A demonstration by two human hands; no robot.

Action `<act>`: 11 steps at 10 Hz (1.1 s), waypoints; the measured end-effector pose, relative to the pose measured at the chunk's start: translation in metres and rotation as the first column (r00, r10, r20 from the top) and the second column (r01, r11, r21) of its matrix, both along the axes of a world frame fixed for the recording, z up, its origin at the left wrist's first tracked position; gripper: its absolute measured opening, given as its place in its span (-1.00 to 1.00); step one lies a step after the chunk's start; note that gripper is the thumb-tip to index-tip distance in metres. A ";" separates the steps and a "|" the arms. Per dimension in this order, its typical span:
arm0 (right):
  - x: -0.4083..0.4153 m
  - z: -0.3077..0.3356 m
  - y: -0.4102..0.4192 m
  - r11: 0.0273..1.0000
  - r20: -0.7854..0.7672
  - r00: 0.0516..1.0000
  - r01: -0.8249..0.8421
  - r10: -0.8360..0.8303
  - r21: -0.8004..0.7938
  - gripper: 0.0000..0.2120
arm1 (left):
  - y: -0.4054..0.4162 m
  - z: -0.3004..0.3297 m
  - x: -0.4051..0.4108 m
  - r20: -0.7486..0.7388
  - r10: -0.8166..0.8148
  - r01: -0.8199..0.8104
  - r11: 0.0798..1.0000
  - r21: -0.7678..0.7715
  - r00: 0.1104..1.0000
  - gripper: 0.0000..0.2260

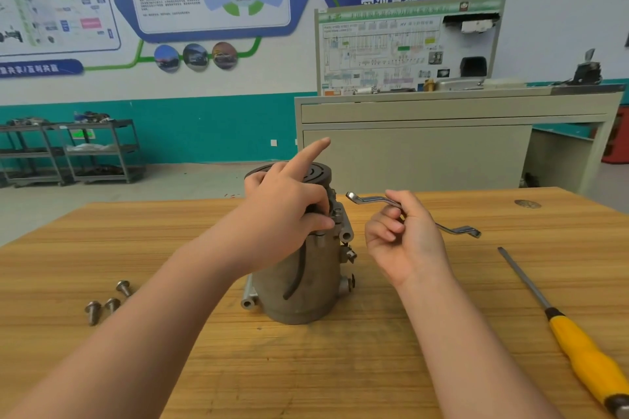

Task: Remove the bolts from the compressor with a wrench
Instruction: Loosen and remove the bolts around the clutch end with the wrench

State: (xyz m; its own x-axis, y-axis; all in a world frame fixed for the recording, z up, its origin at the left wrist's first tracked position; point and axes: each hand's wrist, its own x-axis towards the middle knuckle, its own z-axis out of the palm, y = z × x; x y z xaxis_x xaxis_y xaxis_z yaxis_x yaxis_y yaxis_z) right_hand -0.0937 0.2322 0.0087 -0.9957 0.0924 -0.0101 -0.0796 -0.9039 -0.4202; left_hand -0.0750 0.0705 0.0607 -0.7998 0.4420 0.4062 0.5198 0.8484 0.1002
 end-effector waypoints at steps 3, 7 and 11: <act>-0.001 0.000 -0.001 1.000 -0.022 1.000 -0.002 0.002 0.025 -0.75 | -0.014 -0.007 0.000 -0.097 -0.128 0.133 0.990 0.038 0.987 -0.80; 0.001 0.001 -0.002 0.980 -0.116 0.988 0.115 -0.097 0.160 -0.70 | -0.012 -0.003 0.001 -0.012 -0.130 0.131 0.989 0.066 0.991 -0.87; -0.002 0.001 0.003 0.992 -0.095 0.993 0.073 -0.064 0.099 -0.75 | -0.009 -0.003 -0.001 -0.011 -0.093 0.094 0.992 0.085 0.996 -0.89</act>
State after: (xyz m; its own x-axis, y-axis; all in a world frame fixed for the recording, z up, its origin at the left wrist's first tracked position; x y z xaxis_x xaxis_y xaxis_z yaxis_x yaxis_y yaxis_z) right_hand -0.0954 0.2348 0.0098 -0.9832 0.1566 0.0936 -0.1824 -0.8478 -0.4979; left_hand -0.0759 0.0618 0.0572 -0.7534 0.4784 0.4513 0.5975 0.7845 0.1659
